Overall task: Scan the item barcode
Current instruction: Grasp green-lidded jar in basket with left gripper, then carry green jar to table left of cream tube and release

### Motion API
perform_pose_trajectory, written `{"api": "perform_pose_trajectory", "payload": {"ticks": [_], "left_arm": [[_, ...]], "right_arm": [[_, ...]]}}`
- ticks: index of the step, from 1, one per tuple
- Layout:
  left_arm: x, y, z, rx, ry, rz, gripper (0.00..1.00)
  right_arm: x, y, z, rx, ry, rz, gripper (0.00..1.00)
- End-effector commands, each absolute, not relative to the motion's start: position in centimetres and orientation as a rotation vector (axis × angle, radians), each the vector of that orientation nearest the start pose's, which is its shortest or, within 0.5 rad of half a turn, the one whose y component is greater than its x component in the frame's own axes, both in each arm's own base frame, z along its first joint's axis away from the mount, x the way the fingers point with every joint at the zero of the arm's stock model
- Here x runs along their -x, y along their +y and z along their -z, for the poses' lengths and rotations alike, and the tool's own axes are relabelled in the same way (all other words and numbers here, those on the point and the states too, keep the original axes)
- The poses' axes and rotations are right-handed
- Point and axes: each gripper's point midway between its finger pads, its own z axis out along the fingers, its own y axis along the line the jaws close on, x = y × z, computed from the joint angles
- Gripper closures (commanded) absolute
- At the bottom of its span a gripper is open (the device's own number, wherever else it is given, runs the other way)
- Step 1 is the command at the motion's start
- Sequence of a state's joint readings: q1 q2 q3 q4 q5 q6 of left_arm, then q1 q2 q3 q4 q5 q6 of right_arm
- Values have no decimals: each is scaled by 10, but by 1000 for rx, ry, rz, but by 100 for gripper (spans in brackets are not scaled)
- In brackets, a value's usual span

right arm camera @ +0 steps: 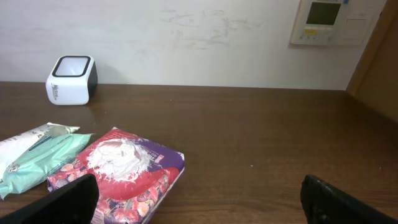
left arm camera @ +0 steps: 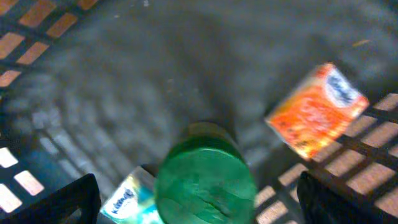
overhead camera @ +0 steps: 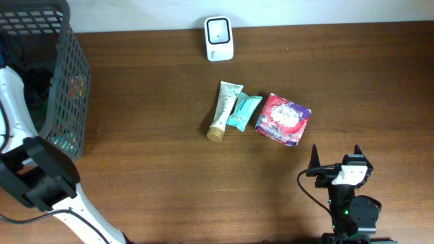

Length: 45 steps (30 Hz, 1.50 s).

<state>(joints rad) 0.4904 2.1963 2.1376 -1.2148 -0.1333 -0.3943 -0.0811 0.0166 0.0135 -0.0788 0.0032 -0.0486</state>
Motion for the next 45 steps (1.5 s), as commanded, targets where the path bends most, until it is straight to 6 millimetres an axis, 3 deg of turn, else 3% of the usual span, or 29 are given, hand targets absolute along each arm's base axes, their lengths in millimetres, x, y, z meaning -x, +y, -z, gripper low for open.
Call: {"api": "perform_pose_trajectory", "payload": {"ticks": [1, 3, 6, 13, 15, 17, 21, 25, 31, 33, 37, 40, 42, 44, 45], "left_arm": [[-415, 255, -127, 1294, 2560, -230, 1], [-434, 238, -119, 1152, 2596, -66, 1], [-441, 232, -117, 1141, 2593, -35, 1], [-419, 237, -85, 1188, 2674, -151, 2], [-414, 241, -80, 1203, 2678, -177, 13], [-413, 241, -80, 1203, 2678, -177, 15], [-413, 242, -80, 1206, 2676, -173, 44], [-418, 244, -90, 1198, 2652, -168, 53], [-434, 256, -152, 1168, 2543, -165, 55], [-440, 260, -197, 1143, 2467, -143, 54], [-451, 242, -299, 1011, 2276, 34, 53], [-436, 216, -393, 857, 2080, 106, 51], [-428, 193, -430, 758, 2008, 185, 51], [-417, 157, -474, 609, 1924, 299, 51], [-412, 144, -486, 559, 1903, 337, 51]], "right_arm": [[-245, -23, -153, -47, 1660, 105, 2], [-245, -23, -153, -47, 1660, 105, 1], [-245, -23, -153, -47, 1660, 105, 2], [-245, -23, -153, -47, 1660, 105, 1], [-245, -23, -153, -47, 1660, 105, 1], [-245, -23, -153, -47, 1660, 105, 1], [-245, -23, -153, -47, 1660, 105, 1], [-245, -23, -153, -47, 1660, 105, 1], [-245, -23, -153, -47, 1660, 105, 1], [-245, -23, -153, -47, 1660, 105, 1], [-245, -23, -153, -47, 1660, 105, 1], [-245, -23, -153, -47, 1660, 105, 1], [-245, -23, -153, -47, 1660, 105, 1], [-245, -23, -153, -47, 1660, 105, 1], [-245, -23, -153, -47, 1660, 105, 1]]}}
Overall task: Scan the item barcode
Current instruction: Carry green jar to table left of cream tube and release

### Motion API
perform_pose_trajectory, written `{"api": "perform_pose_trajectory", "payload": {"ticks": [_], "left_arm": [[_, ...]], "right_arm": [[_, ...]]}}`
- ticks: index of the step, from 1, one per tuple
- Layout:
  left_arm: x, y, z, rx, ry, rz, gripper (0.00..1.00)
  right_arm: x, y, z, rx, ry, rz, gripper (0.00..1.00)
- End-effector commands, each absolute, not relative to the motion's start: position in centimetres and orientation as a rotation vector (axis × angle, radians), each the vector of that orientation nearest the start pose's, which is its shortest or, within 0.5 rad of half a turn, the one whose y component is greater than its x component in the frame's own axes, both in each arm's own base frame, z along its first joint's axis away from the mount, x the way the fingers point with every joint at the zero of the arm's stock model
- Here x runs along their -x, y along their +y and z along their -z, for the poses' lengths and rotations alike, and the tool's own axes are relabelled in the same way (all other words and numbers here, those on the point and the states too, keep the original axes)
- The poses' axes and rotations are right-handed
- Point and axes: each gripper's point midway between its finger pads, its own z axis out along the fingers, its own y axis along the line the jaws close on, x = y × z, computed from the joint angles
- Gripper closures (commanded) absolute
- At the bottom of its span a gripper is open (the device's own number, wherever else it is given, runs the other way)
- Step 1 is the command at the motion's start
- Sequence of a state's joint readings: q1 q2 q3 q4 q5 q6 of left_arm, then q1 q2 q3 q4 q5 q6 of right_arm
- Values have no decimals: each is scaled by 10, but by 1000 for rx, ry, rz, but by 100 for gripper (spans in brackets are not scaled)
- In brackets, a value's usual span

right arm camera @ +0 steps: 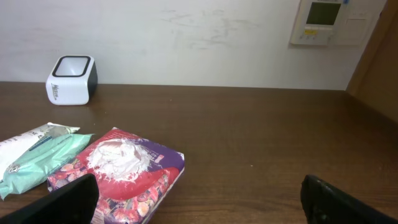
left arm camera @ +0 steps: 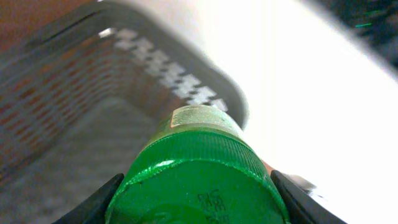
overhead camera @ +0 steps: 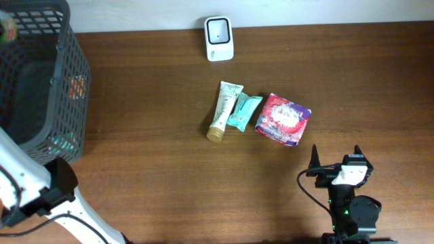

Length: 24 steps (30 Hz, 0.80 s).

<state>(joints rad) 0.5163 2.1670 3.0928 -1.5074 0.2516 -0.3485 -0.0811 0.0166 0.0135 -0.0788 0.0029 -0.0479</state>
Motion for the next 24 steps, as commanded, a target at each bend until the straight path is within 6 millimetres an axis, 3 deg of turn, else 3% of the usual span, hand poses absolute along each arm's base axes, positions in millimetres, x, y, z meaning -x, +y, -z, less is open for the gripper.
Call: {"api": "perform_pose_trajectory", "payload": {"ticks": [1, 3, 5, 7, 9, 13, 17, 22, 24], "left_arm": [[-410, 128, -495, 507, 1895, 383, 51], [-412, 86, -503, 384, 1906, 529, 51], [-421, 45, -496, 293, 1954, 631, 50], [-435, -1, -477, 216, 2040, 701, 49], [-448, -26, -445, 221, 2151, 650, 48], [-465, -80, -341, 220, 2496, 493, 48], [-468, -135, -251, 122, 2732, 474, 46], [-474, -172, -146, 13, 2846, 263, 46], [-474, -180, -122, -21, 2838, 201, 45]], "right_arm": [[-245, -23, -153, -47, 1660, 105, 1], [-245, -23, -153, -47, 1660, 105, 1], [-245, -23, -153, -47, 1660, 105, 1], [-245, -23, -153, -47, 1660, 105, 1], [-245, -23, -153, -47, 1660, 105, 2], [-245, -23, -153, -47, 1660, 105, 1], [-245, -23, -153, -47, 1660, 105, 1], [-245, -23, -153, -47, 1660, 105, 1], [-245, -23, -153, -47, 1660, 105, 1]]}}
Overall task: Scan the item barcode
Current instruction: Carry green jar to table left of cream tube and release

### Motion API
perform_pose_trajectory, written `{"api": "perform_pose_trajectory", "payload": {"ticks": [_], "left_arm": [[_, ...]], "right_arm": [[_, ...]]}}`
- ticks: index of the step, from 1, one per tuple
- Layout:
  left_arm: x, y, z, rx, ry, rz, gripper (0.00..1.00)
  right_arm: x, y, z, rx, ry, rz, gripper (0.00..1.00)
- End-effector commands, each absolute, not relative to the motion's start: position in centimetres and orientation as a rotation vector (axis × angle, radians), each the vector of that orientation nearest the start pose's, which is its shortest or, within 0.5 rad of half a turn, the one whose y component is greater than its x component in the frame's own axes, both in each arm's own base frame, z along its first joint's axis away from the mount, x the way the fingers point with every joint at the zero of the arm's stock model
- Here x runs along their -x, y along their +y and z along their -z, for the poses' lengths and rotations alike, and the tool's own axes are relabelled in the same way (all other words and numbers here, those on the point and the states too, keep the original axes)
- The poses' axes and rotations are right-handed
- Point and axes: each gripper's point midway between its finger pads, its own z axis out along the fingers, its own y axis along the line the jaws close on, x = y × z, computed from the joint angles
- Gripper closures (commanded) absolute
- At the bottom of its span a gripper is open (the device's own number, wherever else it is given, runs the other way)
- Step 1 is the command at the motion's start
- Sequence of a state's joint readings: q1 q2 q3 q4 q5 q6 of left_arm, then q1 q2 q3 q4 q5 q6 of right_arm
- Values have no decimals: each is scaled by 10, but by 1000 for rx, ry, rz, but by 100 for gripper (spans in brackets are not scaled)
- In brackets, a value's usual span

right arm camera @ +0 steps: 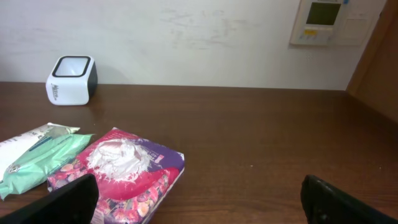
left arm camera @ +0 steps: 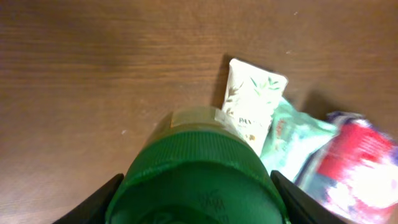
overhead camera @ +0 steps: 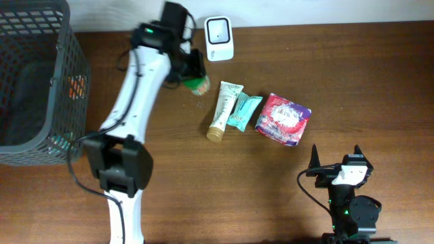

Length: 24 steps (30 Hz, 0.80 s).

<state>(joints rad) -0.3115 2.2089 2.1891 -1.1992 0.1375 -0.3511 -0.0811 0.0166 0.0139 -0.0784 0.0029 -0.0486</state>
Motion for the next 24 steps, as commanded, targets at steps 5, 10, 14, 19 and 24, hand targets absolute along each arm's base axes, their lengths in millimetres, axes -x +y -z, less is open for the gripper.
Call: {"api": "perform_pose_trajectory", "payload": {"ticks": [5, 10, 14, 19, 24], "left_arm": [[-489, -158, -98, -15, 2716, -172, 44], [-498, -139, -102, 26, 2669, -276, 32], [-495, -150, -99, 9, 2697, -191, 27], [-500, -153, -104, 14, 2678, -160, 10], [-529, -119, -256, 156, 2446, 15, 9]], "right_arm": [[-245, -23, -153, -47, 1660, 105, 1], [-245, -23, -153, -47, 1660, 105, 2], [-245, -23, -153, -47, 1660, 105, 1], [-245, -23, -153, -47, 1660, 105, 1], [-245, -23, -153, -47, 1660, 105, 1]]}}
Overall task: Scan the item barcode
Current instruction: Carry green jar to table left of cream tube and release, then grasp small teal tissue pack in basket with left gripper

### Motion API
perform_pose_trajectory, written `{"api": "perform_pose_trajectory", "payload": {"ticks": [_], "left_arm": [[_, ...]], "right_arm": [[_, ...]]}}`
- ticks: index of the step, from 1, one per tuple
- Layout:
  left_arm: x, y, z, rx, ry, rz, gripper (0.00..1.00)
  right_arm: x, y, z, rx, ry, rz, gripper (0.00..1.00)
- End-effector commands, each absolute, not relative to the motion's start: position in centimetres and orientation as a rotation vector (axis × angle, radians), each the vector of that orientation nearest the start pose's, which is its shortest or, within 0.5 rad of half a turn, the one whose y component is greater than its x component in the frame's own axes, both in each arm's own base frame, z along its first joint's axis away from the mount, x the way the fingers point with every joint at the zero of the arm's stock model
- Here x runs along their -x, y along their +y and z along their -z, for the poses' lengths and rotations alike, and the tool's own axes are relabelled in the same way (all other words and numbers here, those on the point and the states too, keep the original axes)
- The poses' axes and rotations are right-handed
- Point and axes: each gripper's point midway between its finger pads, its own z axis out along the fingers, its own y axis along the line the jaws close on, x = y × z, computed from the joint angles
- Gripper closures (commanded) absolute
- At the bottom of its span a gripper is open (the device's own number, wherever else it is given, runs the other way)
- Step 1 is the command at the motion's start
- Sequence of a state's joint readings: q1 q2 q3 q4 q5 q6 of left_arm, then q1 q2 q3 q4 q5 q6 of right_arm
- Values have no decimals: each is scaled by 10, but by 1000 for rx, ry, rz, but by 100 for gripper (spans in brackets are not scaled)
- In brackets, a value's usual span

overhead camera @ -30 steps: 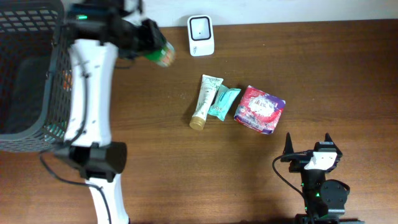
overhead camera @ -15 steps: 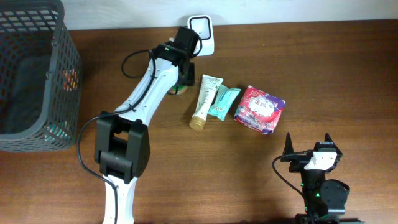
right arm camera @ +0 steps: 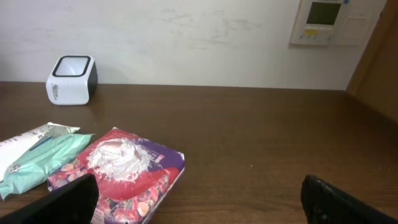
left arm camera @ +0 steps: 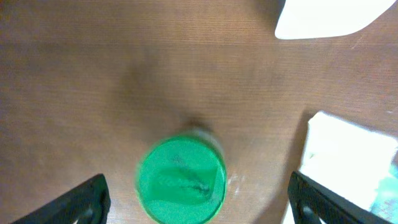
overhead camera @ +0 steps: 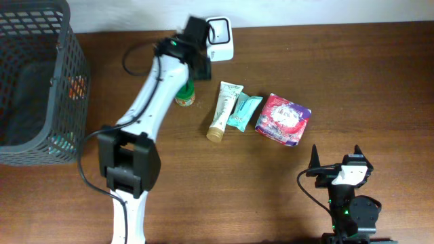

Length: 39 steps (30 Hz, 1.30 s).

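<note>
A bottle with a green cap point(overhead camera: 184, 95) stands upright on the brown table, in front of and left of the white barcode scanner point(overhead camera: 218, 38). Seen from the left wrist, the green cap point(left arm camera: 181, 180) lies straight below my left gripper point(left arm camera: 199, 202), which is open, its fingers wide apart on either side and clear of the cap. The scanner's white corner point(left arm camera: 326, 15) shows at the top right of that view. My right gripper point(right arm camera: 199, 208) is open and holds nothing, low at the table's front right, facing the scanner point(right arm camera: 71, 79).
A white tube point(overhead camera: 224, 108), a teal packet point(overhead camera: 243, 112) and a red-purple packet point(overhead camera: 283, 118) lie in a row right of the bottle. A dark mesh basket point(overhead camera: 68, 74) with other items stands at the far left. The left arm point(overhead camera: 146, 115) reaches across the table's left half.
My left gripper was shut on the green-capped bottle, held over the table by the tube. Now the bottle stands on the table and the gripper is open above it. The right arm is unchanged.
My left gripper was open inside the basket, over the green-capped bottle. Then it was shut on the bottle at the basket's rim. Then it held the bottle over the table near the tube. Now the bottle stands free near the scanner.
</note>
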<state>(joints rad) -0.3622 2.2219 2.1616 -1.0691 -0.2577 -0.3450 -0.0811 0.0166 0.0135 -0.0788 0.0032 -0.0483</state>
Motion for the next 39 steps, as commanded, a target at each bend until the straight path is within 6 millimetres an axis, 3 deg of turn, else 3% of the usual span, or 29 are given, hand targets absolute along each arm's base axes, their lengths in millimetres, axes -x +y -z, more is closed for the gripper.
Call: {"api": "perform_pose_trajectory", "payload": {"ticks": [1, 4, 5, 7, 9, 10, 11, 13, 15, 19, 24, 28, 35, 39], "left_arm": [[-529, -108, -286, 183, 2394, 56, 9], [-516, -48, -377, 298, 2211, 126, 1], [-508, -16, -398, 363, 2160, 103, 1], [-480, 76, -426, 554, 2070, 7, 0], [-458, 142, -420, 739, 2050, -64, 1], [-448, 161, -411, 836, 2052, -71, 1], [-427, 195, -391, 1034, 2052, -78, 1], [-401, 233, -366, 1268, 2036, -93, 1], [-392, 258, -342, 1393, 2031, -24, 1], [-394, 270, -303, 1468, 2089, 81, 1], [-402, 267, -231, 1538, 2214, 76, 3], [-386, 263, -167, 1618, 2336, -46, 7], [-372, 233, -102, 1718, 2478, -61, 10], [-366, 228, -71, 1764, 2555, -72, 13]], "right_arm": [[-245, -23, -153, -47, 1660, 105, 1], [-245, -23, -153, -47, 1660, 105, 1], [-245, -23, -153, -47, 1660, 105, 1], [-245, -23, -153, -47, 1660, 105, 1], [-245, -23, -153, -47, 1660, 105, 1], [-245, -23, -153, -47, 1660, 105, 1], [-245, -23, -153, -47, 1660, 105, 2], [-245, -23, -153, -47, 1660, 105, 1], [-245, -23, -153, -47, 1660, 105, 1], [-245, -23, -153, -47, 1660, 105, 2], [-245, -23, -153, -47, 1660, 105, 1], [-245, -23, -153, -47, 1660, 105, 1], [-245, -23, -153, -47, 1660, 105, 1], [-245, -23, -153, -47, 1660, 105, 2]]}}
